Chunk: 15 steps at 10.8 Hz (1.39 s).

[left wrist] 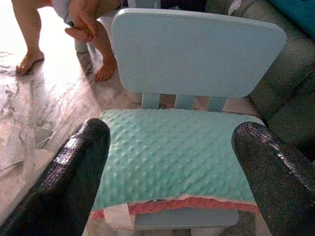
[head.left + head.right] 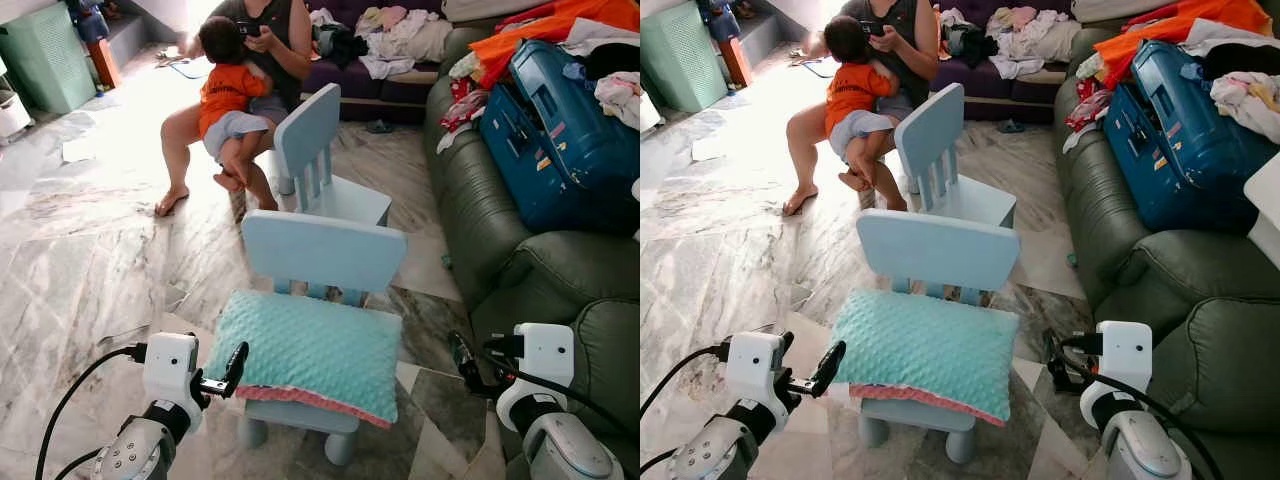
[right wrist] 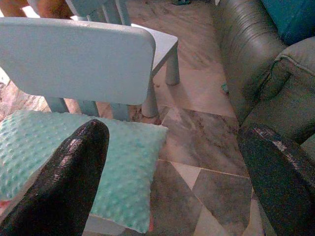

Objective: Move the pillow to the sofa

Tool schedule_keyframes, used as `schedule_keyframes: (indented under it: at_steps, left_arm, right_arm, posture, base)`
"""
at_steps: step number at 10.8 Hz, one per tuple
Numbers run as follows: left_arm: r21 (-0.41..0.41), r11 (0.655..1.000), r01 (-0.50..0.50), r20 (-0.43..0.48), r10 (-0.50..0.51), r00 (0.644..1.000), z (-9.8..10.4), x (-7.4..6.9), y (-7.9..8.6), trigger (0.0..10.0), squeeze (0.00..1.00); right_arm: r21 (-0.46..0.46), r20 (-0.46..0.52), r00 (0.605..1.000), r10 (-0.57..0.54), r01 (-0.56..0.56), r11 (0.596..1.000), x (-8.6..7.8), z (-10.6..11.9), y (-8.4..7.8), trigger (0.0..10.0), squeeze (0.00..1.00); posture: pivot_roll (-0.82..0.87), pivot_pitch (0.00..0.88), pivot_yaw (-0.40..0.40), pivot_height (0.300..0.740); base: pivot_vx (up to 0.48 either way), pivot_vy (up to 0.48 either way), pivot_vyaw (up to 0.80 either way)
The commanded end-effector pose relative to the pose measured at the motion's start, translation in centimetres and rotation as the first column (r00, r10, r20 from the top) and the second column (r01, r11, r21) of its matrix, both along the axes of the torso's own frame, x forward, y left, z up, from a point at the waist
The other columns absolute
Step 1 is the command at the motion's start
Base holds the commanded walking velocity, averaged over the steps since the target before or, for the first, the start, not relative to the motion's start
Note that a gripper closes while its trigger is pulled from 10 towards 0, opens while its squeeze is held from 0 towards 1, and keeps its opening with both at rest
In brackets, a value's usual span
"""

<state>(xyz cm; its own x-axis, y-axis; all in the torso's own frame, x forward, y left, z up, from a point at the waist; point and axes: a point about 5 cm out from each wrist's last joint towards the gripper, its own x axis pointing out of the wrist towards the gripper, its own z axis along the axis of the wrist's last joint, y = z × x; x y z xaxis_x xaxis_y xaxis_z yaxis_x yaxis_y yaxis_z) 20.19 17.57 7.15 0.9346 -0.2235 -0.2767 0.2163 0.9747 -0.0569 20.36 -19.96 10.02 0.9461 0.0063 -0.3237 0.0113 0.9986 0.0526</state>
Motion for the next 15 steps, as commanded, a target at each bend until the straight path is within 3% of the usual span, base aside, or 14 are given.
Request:
schedule_keyframes:
  at_steps: [1, 15]
  left_arm:
    - [0.009, 1.0, 0.009, 0.0, -0.009, 1.0, 0.21, 0.05, -0.19, 10.0, 0.0]
    - [0.013, 1.0, 0.014, -0.004, -0.014, 1.0, 0.25, 0.36, -0.18, 10.0, 0.0]
  right_arm:
    - [-0.003, 0.011, 1.0, 0.018, -0.018, 1.0, -0.15, 0.53, 0.15, 10.0, 0.0]
    - [-0.004, 0.007, 0.999, 0.033, -0.033, 0.999, -0.02, 0.42, 0.4, 10.0, 0.0]
  posture:
    - [-0.11, 0.133, -0.036, 0.74]
    - [-0.11, 0.141, -0.033, 0.735]
  base:
    - [0.0, 0.0, 0.0]
    - [0.0, 0.0, 0.0]
